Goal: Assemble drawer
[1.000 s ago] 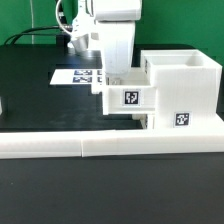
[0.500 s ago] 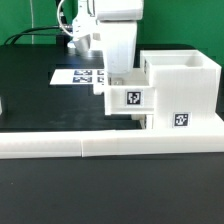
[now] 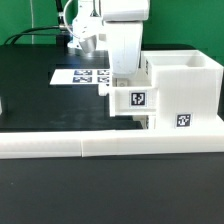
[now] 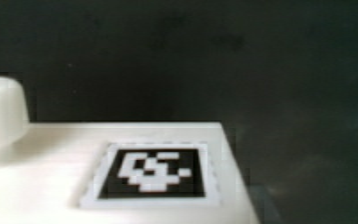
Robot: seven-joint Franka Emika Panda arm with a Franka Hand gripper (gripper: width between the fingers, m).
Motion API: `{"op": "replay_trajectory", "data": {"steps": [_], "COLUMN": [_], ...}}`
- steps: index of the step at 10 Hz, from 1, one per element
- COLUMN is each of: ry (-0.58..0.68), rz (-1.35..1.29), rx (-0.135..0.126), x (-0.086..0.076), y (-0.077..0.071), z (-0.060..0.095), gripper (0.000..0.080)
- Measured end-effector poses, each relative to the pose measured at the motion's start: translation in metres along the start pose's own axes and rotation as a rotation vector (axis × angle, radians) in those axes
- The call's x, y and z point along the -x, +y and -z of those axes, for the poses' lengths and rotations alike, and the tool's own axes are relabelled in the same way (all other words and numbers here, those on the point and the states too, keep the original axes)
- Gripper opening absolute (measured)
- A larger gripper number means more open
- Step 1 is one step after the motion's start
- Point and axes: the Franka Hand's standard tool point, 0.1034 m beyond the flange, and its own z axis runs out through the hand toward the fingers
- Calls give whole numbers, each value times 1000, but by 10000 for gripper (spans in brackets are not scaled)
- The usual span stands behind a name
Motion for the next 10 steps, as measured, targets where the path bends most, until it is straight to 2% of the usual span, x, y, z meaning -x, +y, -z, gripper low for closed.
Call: {"op": "replay_trajectory", "data": {"steps": [1, 2, 3, 6, 7, 8, 10], "ry": [0, 0, 0, -1, -3, -7, -22], "rz": [-2, -2, -2, -3, -6, -7, -10], "rx": [1, 0, 0, -1, -1, -5, -12], "x": [1, 1, 1, -1, -1, 0, 8], "y": [0, 0, 0, 0, 0, 1, 2], "z": [0, 0, 0, 4, 7, 12, 31], "gripper": [44, 124, 124, 560, 560, 622, 644]}}
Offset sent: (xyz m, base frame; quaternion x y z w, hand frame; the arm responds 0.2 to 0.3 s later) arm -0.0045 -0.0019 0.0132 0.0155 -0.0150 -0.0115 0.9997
